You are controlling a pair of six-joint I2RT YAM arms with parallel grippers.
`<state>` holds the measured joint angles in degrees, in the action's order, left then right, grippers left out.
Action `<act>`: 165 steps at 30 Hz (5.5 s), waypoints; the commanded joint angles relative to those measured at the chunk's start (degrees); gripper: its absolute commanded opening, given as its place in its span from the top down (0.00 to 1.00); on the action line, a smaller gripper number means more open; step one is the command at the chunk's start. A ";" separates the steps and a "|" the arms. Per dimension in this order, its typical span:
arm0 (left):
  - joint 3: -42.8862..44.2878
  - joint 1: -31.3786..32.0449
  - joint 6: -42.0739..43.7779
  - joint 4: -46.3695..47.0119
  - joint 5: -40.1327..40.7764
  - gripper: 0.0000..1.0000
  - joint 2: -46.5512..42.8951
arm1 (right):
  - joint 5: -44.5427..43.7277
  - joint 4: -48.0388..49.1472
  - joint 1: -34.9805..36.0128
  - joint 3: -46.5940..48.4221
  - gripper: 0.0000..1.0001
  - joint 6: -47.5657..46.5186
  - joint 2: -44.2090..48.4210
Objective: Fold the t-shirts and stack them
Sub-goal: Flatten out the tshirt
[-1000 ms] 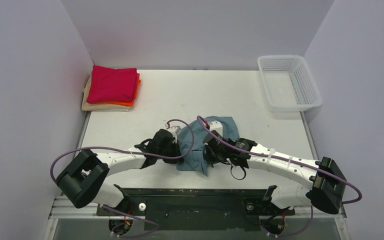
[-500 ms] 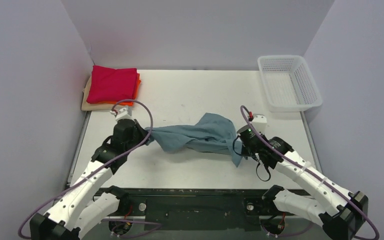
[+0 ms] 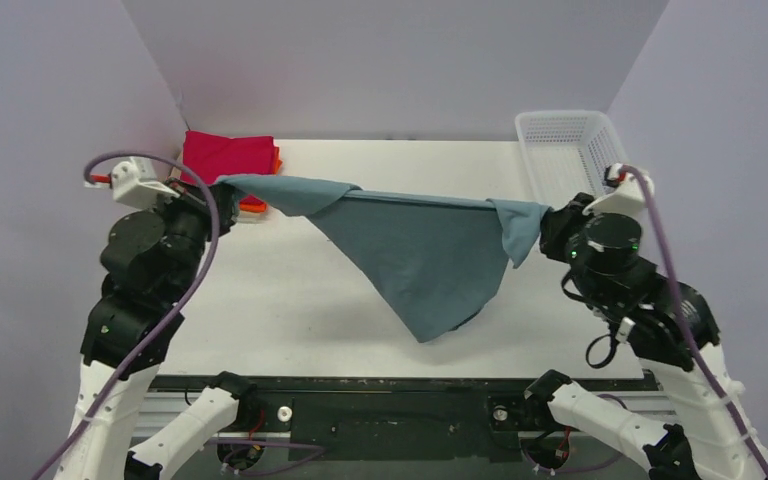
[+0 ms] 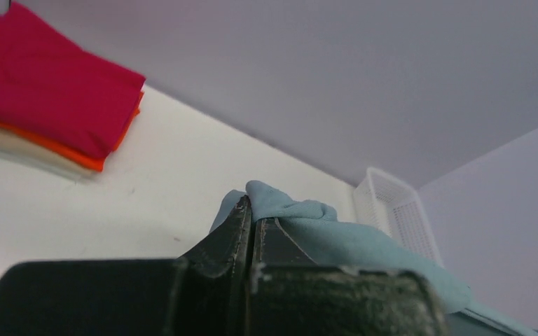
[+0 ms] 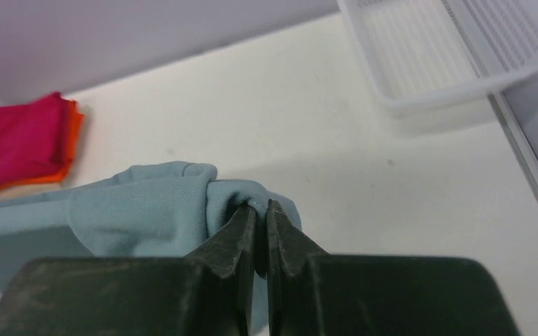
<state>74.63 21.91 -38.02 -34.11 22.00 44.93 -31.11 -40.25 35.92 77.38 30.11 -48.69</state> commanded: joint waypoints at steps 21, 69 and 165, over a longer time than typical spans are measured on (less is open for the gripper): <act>16.15 -1.15 7.10 2.77 1.43 1.00 5.91 | 18.50 1.82 -1.29 22.37 1.00 -11.74 -7.94; -44.80 -2.07 -13.87 9.52 -26.48 0.11 11.57 | 13.97 17.67 3.36 -21.56 0.35 3.79 -27.33; -7.18 -24.73 5.77 -2.75 -16.64 0.99 27.76 | 36.64 -15.66 -24.00 -1.24 0.90 -23.66 -23.88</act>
<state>70.96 -1.72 -30.92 -40.60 0.38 69.49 10.02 -52.21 12.73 79.53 5.76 -69.52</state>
